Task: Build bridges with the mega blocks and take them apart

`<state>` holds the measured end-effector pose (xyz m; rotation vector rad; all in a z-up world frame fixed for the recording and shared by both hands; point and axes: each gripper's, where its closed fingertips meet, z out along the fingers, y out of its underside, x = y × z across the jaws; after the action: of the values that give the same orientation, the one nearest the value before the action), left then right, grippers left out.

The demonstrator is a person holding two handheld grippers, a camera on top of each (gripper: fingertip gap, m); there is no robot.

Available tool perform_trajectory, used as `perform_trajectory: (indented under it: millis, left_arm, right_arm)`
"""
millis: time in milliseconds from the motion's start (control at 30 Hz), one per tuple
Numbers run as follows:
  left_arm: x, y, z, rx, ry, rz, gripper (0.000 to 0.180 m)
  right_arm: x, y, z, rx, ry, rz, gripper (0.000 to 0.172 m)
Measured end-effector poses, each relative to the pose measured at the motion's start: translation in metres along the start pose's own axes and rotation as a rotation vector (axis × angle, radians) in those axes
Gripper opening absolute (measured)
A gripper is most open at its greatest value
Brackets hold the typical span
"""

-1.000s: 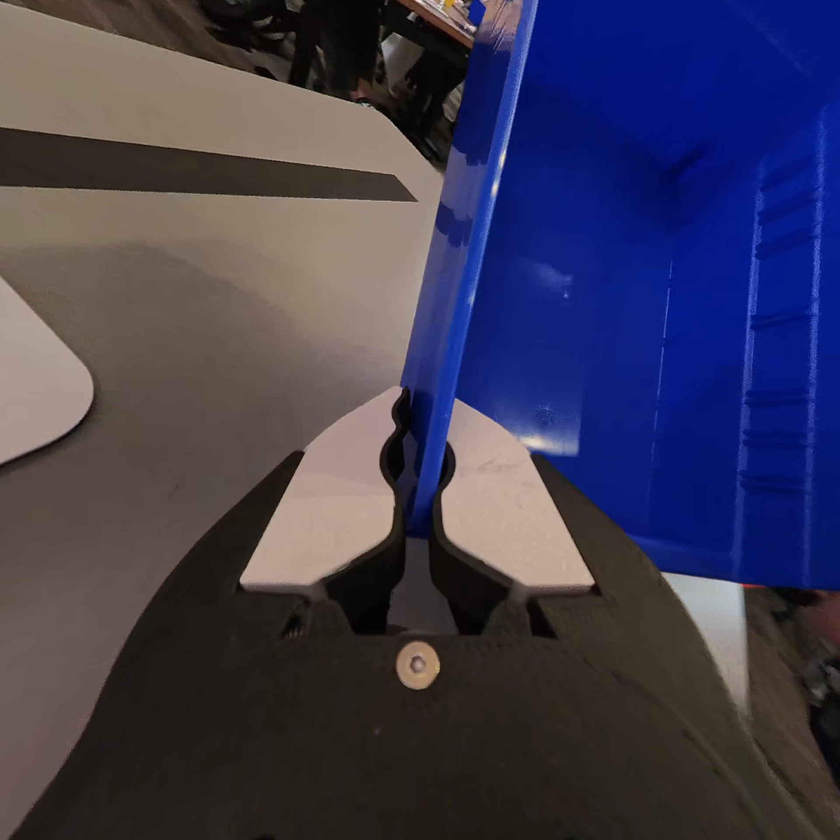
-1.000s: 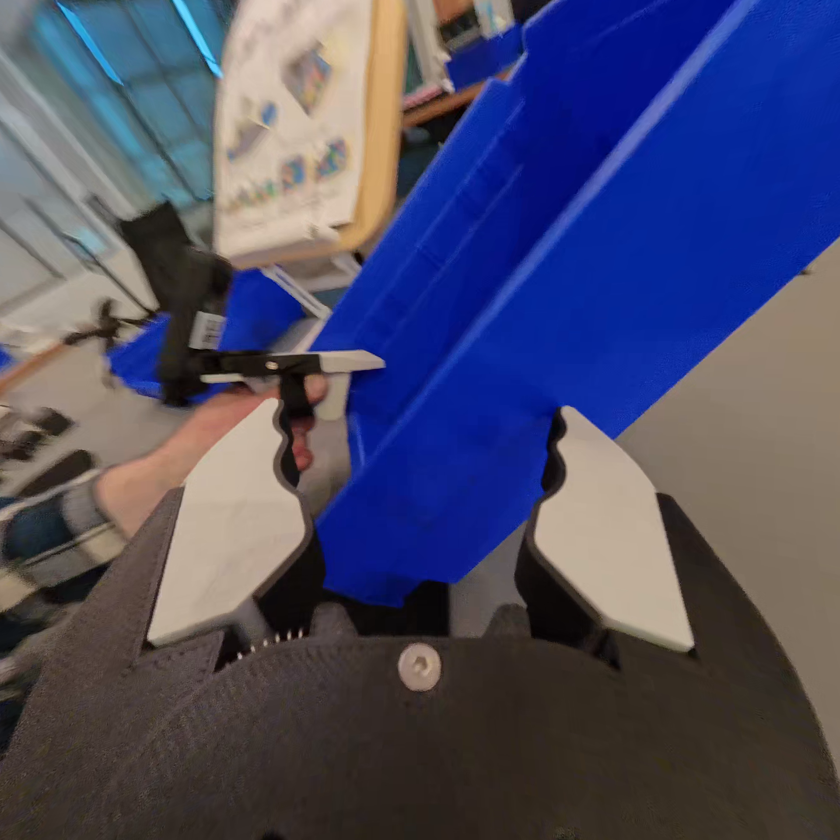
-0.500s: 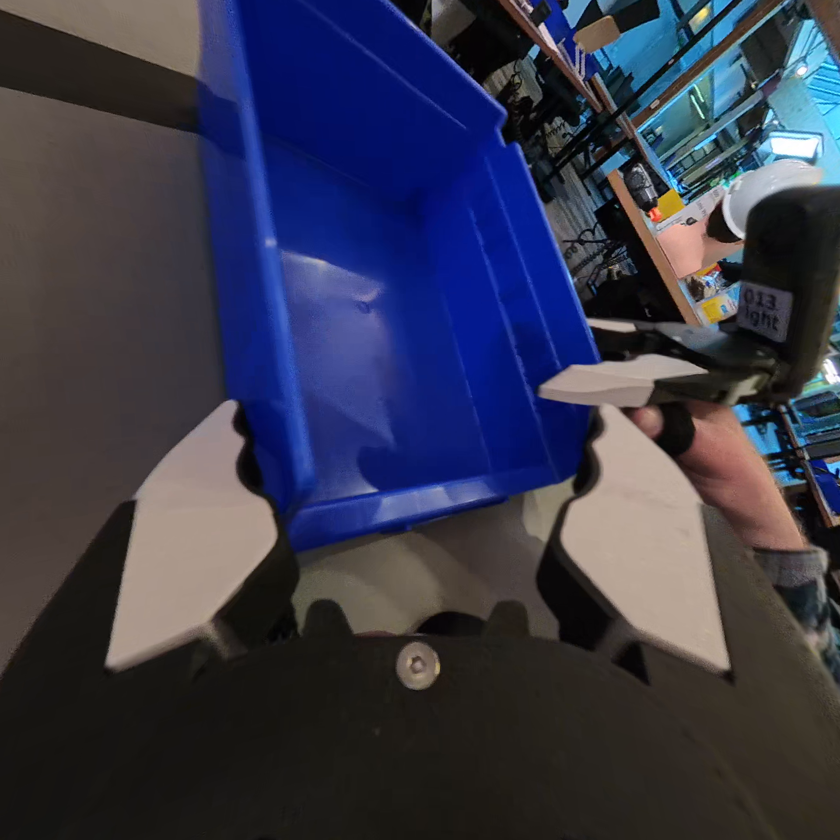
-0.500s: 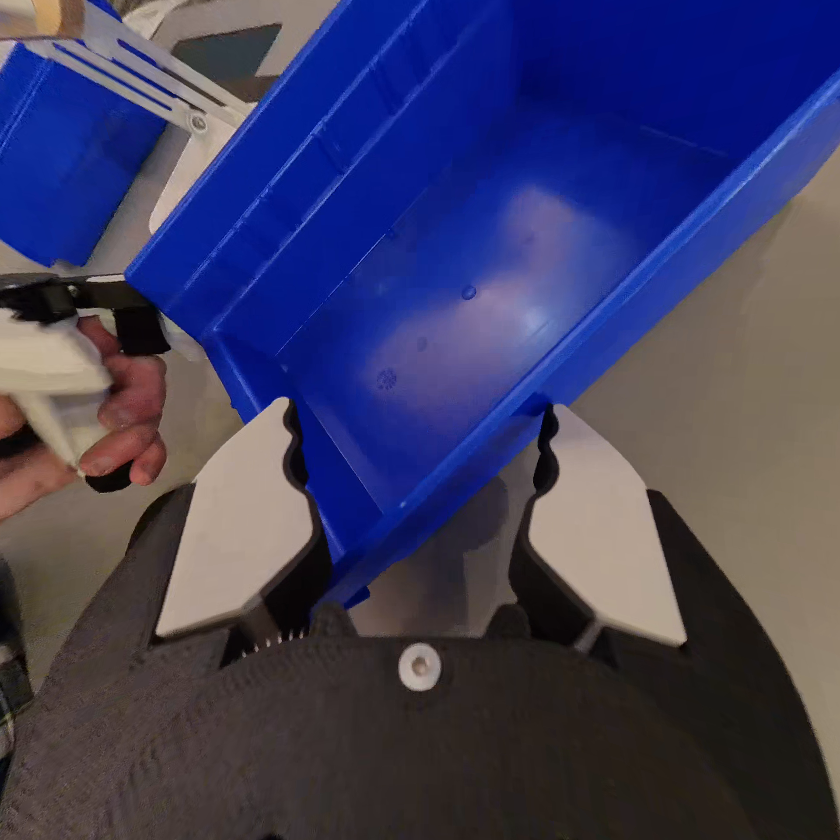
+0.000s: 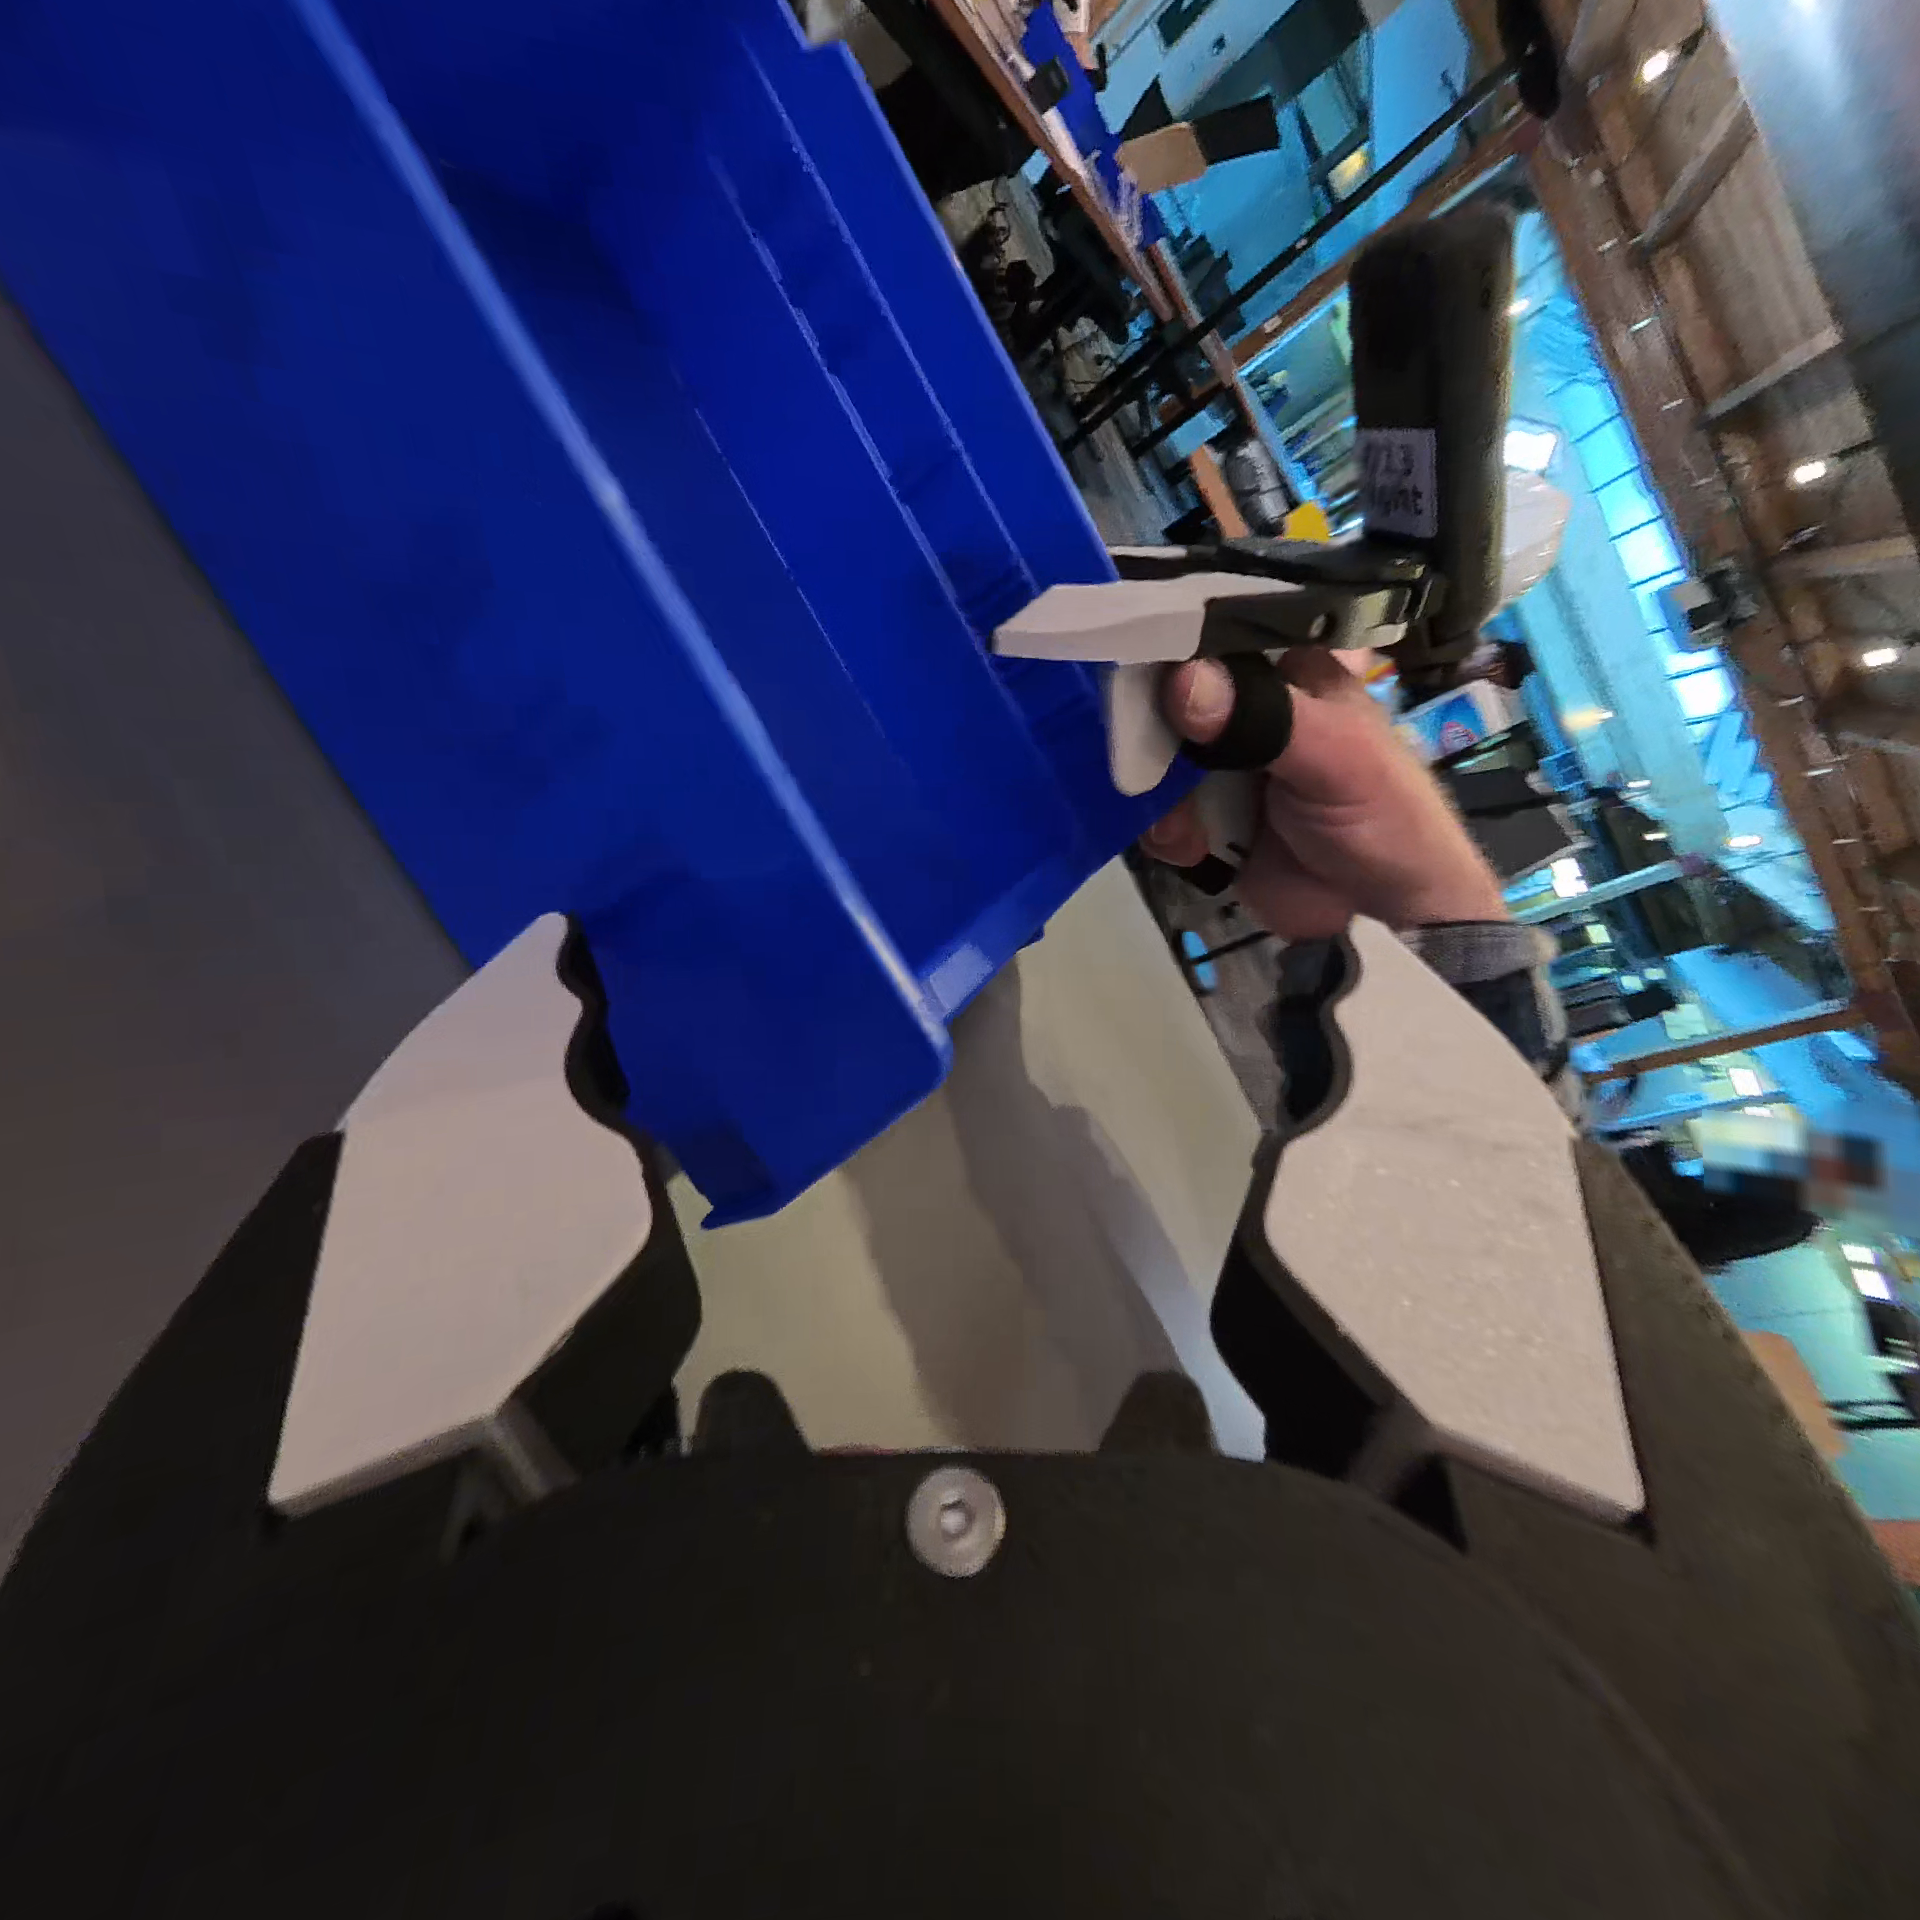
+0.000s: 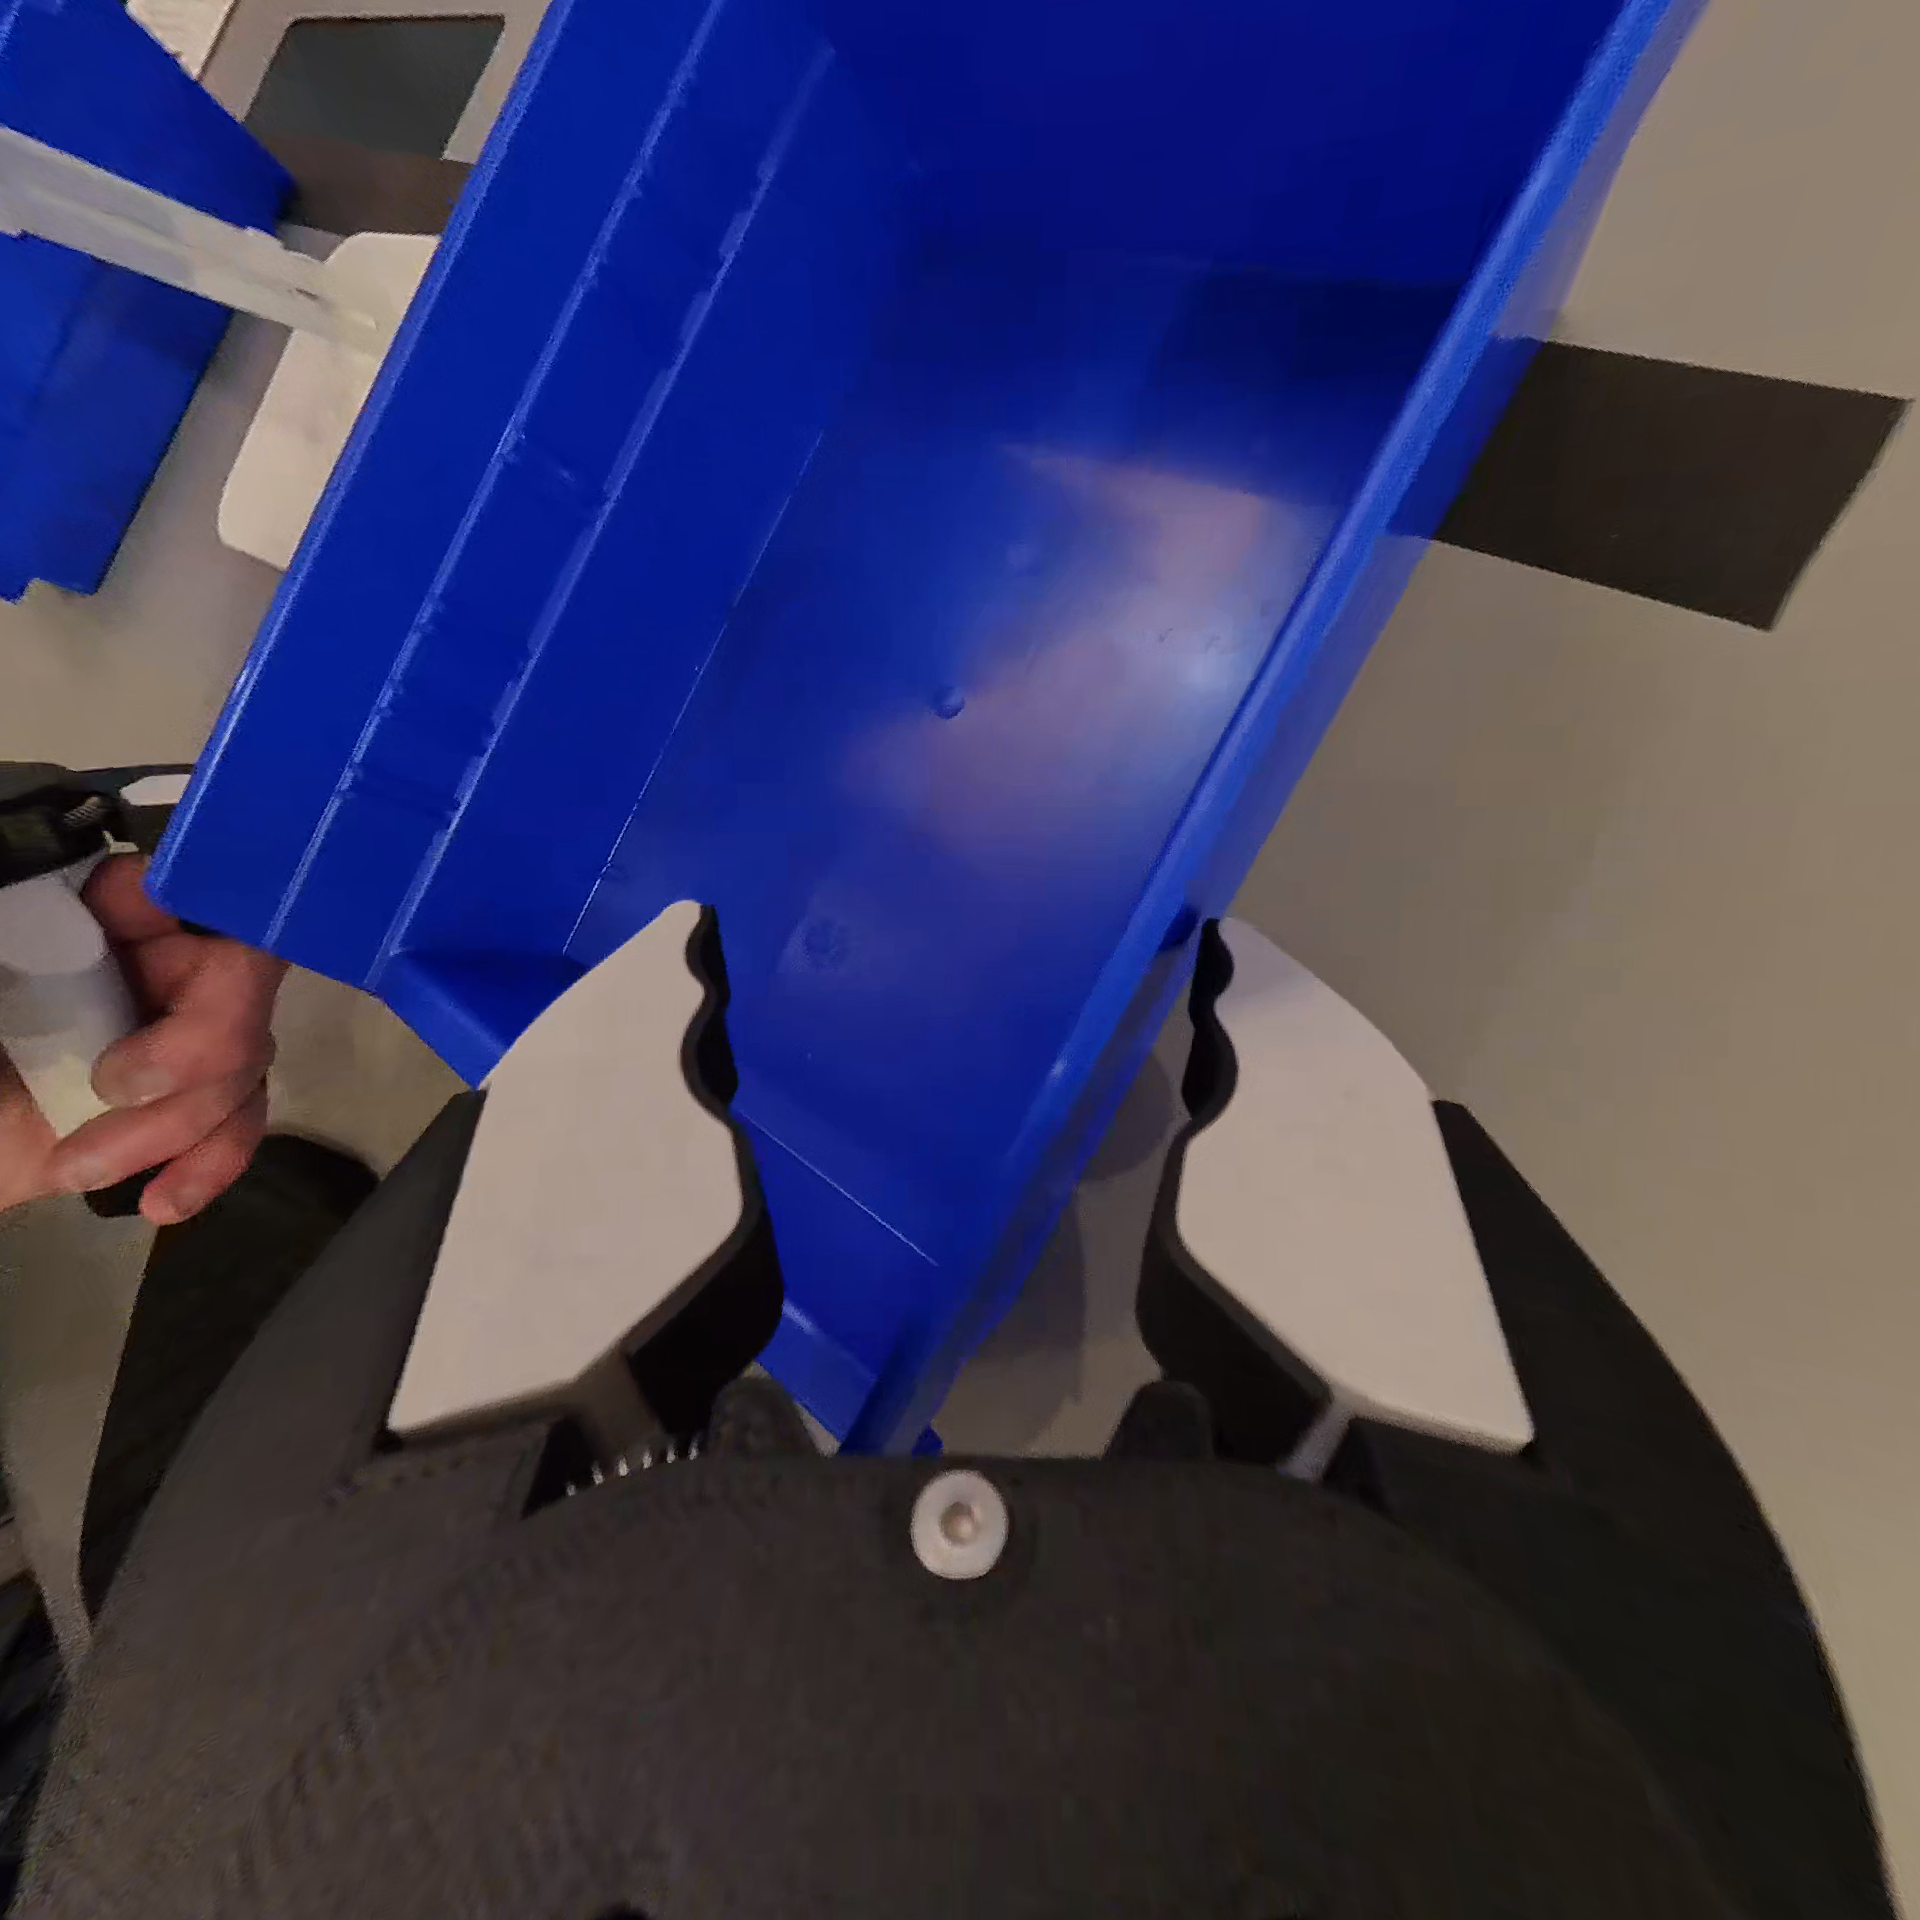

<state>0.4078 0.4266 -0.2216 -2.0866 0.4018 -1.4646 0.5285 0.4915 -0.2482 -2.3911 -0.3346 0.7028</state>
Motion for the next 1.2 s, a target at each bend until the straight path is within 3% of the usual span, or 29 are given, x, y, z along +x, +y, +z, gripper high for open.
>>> perform_trajectory:
  millis: [67, 167, 233, 333, 433, 500, 567, 633, 700, 733, 800, 833, 900, 967, 1067, 1200]
  left_arm:
    - [0.0, 0.0, -0.011, -0.013, 0.059, -0.034, 0.125]
    - [0.009, 0.008, -0.043, -0.026, 0.068, 0.083, 0.129]
    - [0.021, 0.008, -0.077, -0.007, 0.097, 0.18, 0.125]
    - [0.046, 0.001, -0.147, 0.087, 0.19, 0.317, 0.1]
    - [0.068, -0.024, -0.236, 0.319, 0.237, 0.522, 0.085]
    - [0.087, -0.049, -0.308, 0.559, 0.248, 0.67, 0.09]
    - [0.097, -0.078, -0.375, 0.77, 0.168, 0.795, 0.119]
    - [0.099, -0.097, -0.429, 0.841, 0.155, 0.826, 0.119]
    - [0.091, -0.112, -0.471, 0.846, 0.17, 0.842, 0.085]
    - [0.088, -0.116, -0.49, 0.839, 0.191, 0.874, 0.051]
    - [0.078, -0.13, -0.526, 0.85, 0.196, 0.898, 0.009]
    - [0.068, -0.138, -0.539, 0.836, 0.166, 0.904, 0.0]
    - [0.025, -0.156, -0.554, 0.772, -0.085, 0.959, 0.0]
    - [-0.031, -0.162, -0.551, 0.595, -0.332, 1.007, 0.001]
    - [-0.117, -0.152, -0.527, 0.308, -0.497, 0.864, 0.067]
    - [-0.209, -0.128, -0.495, -0.04, -0.713, 0.802, 0.065]
  right_arm:
    - [0.001, -0.007, -0.013, 0.063, 0.077, -0.028, 0.091]
    - [-0.023, -0.016, -0.046, 0.162, 0.21, -0.164, 0.087]
    - [-0.065, -0.019, -0.061, 0.21, 0.225, -0.281, 0.08]
    - [-0.148, -0.018, -0.065, 0.258, 0.169, -0.468, 0.066]
    - [-0.236, -0.012, -0.044, 0.291, 0.044, -0.621, 0.05]
    - [-0.285, -0.013, -0.023, 0.335, -0.032, -0.675, 0.04]
    - [-0.324, -0.015, -0.001, 0.364, -0.097, -0.715, 0.018]
    - [-0.351, -0.017, 0.028, 0.336, -0.119, -0.762, 0.004]
    - [-0.376, -0.028, 0.051, 0.37, -0.156, -0.799, 0.0]
    - [-0.383, -0.033, 0.066, 0.37, -0.159, -0.805, 0.0]
    - [-0.386, -0.041, 0.098, 0.337, -0.143, -0.799, 0.0]
    - [-0.385, -0.043, 0.114, 0.323, -0.143, -0.786, 0.0]
    - [-0.386, -0.041, 0.14, 0.296, -0.19, -0.748, 0.0]
    - [-0.38, -0.039, 0.158, 0.306, -0.175, -0.75, 0.0]
    - [-0.363, -0.028, 0.18, 0.306, -0.11, -0.789, 0.0]
    - [-0.351, -0.006, 0.202, 0.226, -0.076, -0.841, 0.0]
